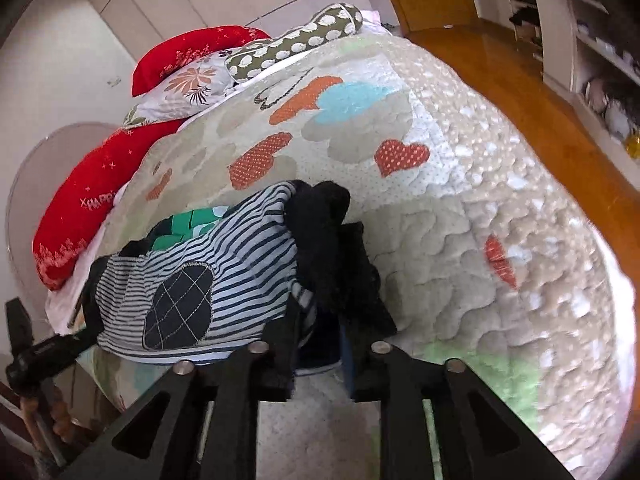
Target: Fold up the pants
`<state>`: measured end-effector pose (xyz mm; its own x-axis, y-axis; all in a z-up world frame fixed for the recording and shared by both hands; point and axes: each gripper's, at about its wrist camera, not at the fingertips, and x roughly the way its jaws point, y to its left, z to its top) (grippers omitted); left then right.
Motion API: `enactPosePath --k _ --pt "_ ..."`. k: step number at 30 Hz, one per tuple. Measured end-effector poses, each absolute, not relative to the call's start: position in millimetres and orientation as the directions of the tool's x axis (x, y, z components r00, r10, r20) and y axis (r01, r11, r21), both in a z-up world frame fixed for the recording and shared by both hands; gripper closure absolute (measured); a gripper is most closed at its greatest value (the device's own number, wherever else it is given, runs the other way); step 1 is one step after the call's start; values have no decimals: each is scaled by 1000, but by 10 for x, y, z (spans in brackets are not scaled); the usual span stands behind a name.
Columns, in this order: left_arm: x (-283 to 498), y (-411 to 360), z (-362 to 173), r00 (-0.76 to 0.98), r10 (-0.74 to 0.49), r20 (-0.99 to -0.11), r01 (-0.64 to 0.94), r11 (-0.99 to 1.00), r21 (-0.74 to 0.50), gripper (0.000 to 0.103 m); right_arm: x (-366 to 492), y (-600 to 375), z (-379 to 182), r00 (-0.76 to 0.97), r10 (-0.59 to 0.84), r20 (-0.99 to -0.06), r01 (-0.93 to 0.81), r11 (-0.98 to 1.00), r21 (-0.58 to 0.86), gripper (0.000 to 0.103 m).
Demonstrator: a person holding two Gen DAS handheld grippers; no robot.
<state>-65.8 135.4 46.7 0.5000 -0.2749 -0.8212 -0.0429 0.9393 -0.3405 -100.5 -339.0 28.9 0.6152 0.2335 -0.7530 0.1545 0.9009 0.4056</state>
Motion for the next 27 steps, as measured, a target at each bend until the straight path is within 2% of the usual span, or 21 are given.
enactPosePath --k 2,3,6,9,11,14,17,20,27 --pt "-755 1477 555 522 -267 -810 -42 941 -337 68 -1093 -3450 394 642 210 -737 163 902 399 59" --pt "-766 1492 597 531 -258 -807 -42 943 -330 67 -1154 -3490 470 665 181 -724 176 905 388 58" --pt "-697 1447 769 569 -251 -783 -20 948 -319 66 -1246 -3534 661 713 128 -689 186 913 363 58" --pt "-497 1203 875 580 -280 -765 35 947 -319 64 -1214 -3451 815 748 160 -644 135 913 384 58" --pt "-365 997 888 592 -286 -753 91 953 -290 56 -1103 -3312 823 739 220 -637 72 914 399 58" --pt "-124 694 749 583 -254 -771 134 967 -217 55 -870 -3054 666 679 290 -674 -14 924 383 58" --pt "153 538 448 567 -137 -812 107 990 -92 55 -652 -2898 421 638 236 -733 -38 960 276 58" --pt "327 600 235 557 -80 -827 58 997 -57 59 -502 -2968 276 634 153 -758 -8 981 192 62" --pt "384 553 231 603 -26 -797 51 999 5 59 -325 -3134 291 646 88 -758 71 982 175 64"
